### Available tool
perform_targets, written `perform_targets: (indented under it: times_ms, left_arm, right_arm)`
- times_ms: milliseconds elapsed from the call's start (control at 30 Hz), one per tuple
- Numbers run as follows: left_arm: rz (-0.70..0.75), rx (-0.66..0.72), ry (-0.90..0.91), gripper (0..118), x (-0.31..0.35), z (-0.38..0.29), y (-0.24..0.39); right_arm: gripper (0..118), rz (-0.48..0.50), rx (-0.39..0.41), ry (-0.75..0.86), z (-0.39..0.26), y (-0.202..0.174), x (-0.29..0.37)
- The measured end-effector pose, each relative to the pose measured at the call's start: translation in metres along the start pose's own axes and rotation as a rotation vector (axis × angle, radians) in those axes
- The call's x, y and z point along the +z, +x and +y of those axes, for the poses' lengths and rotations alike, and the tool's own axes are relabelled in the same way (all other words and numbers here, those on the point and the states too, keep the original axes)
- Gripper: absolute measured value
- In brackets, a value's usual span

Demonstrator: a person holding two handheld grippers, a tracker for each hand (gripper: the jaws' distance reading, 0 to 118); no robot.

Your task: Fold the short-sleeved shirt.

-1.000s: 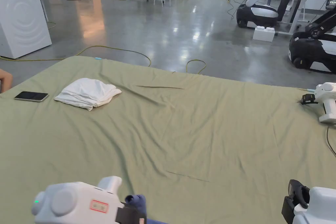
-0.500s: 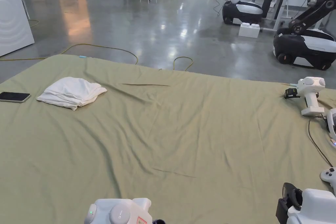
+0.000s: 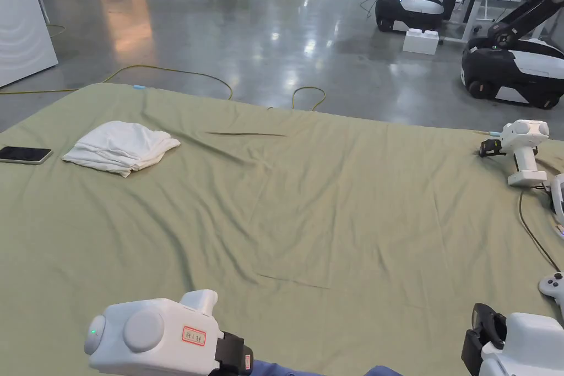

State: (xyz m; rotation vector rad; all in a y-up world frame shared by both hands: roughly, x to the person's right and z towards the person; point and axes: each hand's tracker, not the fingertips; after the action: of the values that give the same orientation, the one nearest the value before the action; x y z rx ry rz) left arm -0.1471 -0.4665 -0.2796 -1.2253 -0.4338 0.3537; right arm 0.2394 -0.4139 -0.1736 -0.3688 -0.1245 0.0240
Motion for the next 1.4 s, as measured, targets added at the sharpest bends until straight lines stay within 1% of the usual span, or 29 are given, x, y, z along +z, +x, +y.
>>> perform_targets:
  times_ms: [67,200,267,367,467,567,600,667,700,800,900,967,1033,1067,1100,1133,1167,1200,1300,1400]
  left_arm:
    - [0.013,-0.037,-0.048,18,-0.015,-0.003,0.0]
    - [0.143,-0.127,-0.149,16,-0.048,-0.018,0.011]
    - [0.152,-0.148,-0.209,16,-0.062,-0.027,0.016]
    - [0.124,-0.18,-0.219,16,-0.069,-0.035,0.027]
    - [0.018,-0.167,-0.199,16,-0.066,-0.037,0.037]
    - [-0.058,-0.182,-0.205,16,-0.071,-0.04,0.048]
    - [-0.062,-0.182,-0.213,16,-0.076,-0.041,0.049]
    - [-0.007,-0.202,-0.203,16,-0.086,-0.044,0.051]
    - [-0.007,-0.202,-0.202,16,-0.089,-0.045,0.05]
    - [-0.049,-0.158,-0.174,16,-0.087,-0.046,0.045]
    - [-0.066,-0.165,-0.162,16,-0.081,-0.045,0.042]
    - [-0.095,-0.139,-0.143,16,-0.069,-0.04,0.035]
    - [-0.131,-0.111,-0.085,16,-0.049,-0.034,0.026]
    - [-0.134,-0.104,-0.049,18,-0.038,-0.029,0.017]
    - [-0.139,-0.094,-0.018,25,-0.027,-0.026,0.009]
    - [-0.142,-0.082,0.019,44,-0.014,-0.024,-0.002]
    - [-0.144,-0.066,0.048,56,-0.002,-0.021,-0.015]
    - [-0.139,-0.042,0.071,63,0.016,-0.02,-0.015]
    - [-0.12,0.042,0.141,63,0.041,-0.019,-0.059]
    - [-0.111,0.101,0.168,64,0.045,-0.018,-0.103]
  right_arm:
    - [0,0.001,0.002,-0.004,-0.001,0.0,0.0]
    - [0,-0.002,0.008,-0.01,-0.003,0.001,0.0]
    - [0,-0.005,0.012,-0.014,-0.004,0.002,0.0]
    - [0,-0.008,0.016,-0.019,-0.006,0.003,0.0]
    - [0,-0.008,0.013,-0.022,-0.007,0.003,0.0]
    - [0,-0.005,0.008,-0.024,-0.007,0.002,0.0]
    - [0,-0.003,0.008,-0.025,-0.007,0.001,-0.001]
    - [0,0.0,0.009,-0.026,-0.007,0.0,-0.001]
    - [0,0.001,0.009,-0.027,-0.007,0.0,-0.001]
    - [0,0.003,0.003,-0.03,-0.009,0.0,-0.001]
    - [0,0.004,-0.002,-0.031,-0.009,0.0,-0.001]
    - [0,0.007,-0.003,-0.032,-0.008,0.0,-0.002]
    - [0,0.008,-0.006,-0.026,-0.007,-0.001,-0.002]
    - [0,0.01,-0.008,-0.02,-0.006,-0.001,-0.001]
    - [0,0.011,-0.01,-0.015,-0.005,-0.001,-0.001]
    - [0,0.013,-0.011,-0.008,-0.003,-0.002,-0.001]
    - [0,0.016,-0.01,-0.003,-0.001,-0.002,-0.001]
    - [0,0.017,-0.009,0.003,0.0,-0.003,-0.001]
    - [0,0.021,-0.008,0.03,0.004,-0.005,-0.001]
    - [0,0.017,-0.013,0.065,0.008,-0.006,0.001]
